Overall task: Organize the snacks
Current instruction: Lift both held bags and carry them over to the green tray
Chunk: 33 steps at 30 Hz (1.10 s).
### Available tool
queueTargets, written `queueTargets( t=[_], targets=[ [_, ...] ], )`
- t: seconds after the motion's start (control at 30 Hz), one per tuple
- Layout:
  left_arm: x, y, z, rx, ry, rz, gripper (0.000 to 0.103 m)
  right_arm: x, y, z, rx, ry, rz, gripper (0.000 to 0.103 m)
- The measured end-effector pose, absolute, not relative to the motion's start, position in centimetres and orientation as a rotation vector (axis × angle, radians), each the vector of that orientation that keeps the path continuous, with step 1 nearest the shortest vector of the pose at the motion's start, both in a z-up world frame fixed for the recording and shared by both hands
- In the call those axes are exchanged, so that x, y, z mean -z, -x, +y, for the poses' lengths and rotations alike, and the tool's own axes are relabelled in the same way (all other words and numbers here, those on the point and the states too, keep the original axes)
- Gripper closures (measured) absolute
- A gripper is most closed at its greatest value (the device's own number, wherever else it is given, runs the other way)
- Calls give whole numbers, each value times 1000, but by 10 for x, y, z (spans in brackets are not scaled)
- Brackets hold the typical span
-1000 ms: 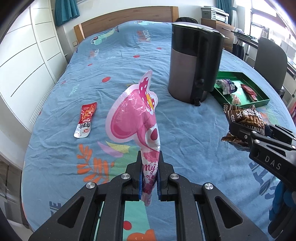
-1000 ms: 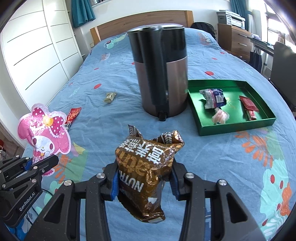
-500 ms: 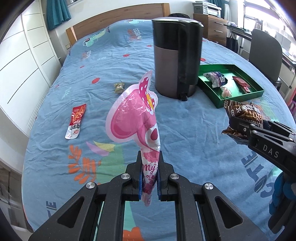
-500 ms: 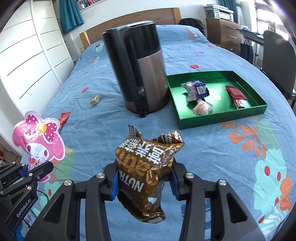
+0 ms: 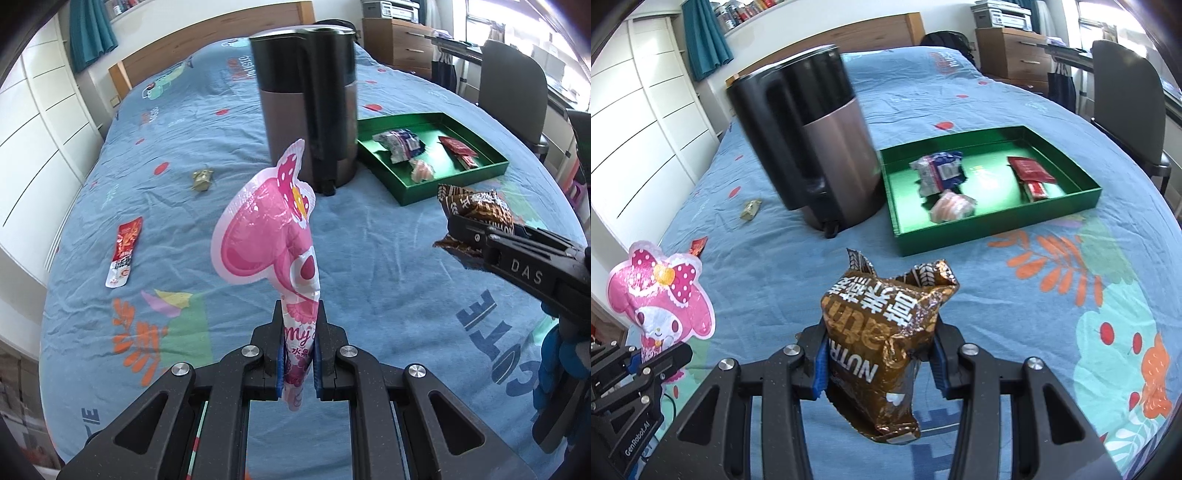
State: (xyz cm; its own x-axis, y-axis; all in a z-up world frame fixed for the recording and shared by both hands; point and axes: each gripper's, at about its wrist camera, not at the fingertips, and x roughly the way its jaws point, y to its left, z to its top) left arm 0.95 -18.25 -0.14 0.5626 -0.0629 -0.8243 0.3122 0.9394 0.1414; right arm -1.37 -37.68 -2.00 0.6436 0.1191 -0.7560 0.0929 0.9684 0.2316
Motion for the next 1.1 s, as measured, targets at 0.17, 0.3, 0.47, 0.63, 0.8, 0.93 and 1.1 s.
queueTargets(
  t=[0.17,0.3,0.47,0.63,0.8,0.93,1.1],
  targets=[
    [2,-11,-197,238,-303,954,94,21,15,-398,17,-284,865,0],
    [4,-13,-213,254,-321,957,94,20,14,-417,44,-298,854,0],
    [5,-15,-231,278,-334,959,94,19,10,-438,72,-303,844,0],
    [5,-21,-255,307,-350,953,94,18,4,-458,93,-297,832,0],
    [3,-28,-282,349,-365,941,94,16,-5,-480,119,-295,817,0],
    [0,-39,-305,381,-369,926,94,17,-14,-500,138,-290,808,0],
    [-6,-61,-336,411,-373,894,94,15,-31,-524,157,-282,788,0]
  ],
)
